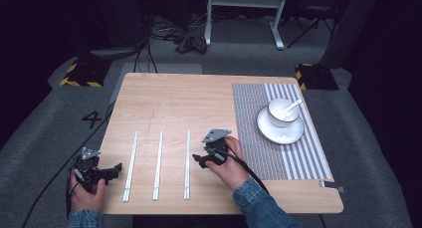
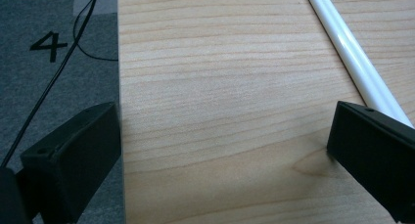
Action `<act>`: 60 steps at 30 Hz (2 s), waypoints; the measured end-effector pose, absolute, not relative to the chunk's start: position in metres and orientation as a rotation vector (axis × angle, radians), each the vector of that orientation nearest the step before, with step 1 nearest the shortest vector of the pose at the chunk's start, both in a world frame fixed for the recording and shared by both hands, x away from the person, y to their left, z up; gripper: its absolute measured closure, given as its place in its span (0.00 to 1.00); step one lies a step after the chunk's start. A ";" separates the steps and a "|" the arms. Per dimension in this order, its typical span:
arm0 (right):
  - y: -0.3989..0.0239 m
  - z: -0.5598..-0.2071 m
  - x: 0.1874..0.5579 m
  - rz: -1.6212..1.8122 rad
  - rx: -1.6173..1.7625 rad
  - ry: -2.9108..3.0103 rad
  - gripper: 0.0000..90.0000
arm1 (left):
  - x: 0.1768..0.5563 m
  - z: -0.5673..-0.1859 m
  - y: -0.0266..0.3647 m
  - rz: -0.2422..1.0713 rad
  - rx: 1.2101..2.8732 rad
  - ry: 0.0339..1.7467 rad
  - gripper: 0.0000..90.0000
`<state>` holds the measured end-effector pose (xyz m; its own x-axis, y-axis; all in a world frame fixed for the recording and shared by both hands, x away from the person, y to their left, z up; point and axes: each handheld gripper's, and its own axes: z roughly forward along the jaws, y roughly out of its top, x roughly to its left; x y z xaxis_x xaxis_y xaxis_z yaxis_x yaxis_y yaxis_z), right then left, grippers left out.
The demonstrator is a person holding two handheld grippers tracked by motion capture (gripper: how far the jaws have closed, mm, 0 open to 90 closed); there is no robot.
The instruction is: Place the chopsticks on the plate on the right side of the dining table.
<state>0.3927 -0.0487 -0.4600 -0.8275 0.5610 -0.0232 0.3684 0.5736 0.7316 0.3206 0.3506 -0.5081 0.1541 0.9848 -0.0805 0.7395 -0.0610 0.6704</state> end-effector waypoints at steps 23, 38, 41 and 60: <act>-0.018 -0.489 0.385 1.005 0.751 2.592 0.29 | 0.321 -0.508 0.350 0.547 1.857 1.639 0.00; -0.022 -0.493 0.387 0.968 0.773 2.590 0.29 | 0.320 -0.508 0.350 0.548 1.858 1.639 0.00; -0.027 -0.493 0.388 0.973 0.799 2.584 0.29 | 0.320 -0.508 0.350 0.548 1.858 1.639 0.00; -0.064 -0.494 0.396 0.958 0.962 2.515 0.30 | 0.320 -0.508 0.350 0.548 1.858 1.639 0.00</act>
<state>0.3957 -0.0636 -0.4940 -0.7381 0.6742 -0.0248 0.4869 0.5578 0.6722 0.3204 0.3503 -0.5080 0.1545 0.9849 -0.0786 0.7393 -0.0625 0.6705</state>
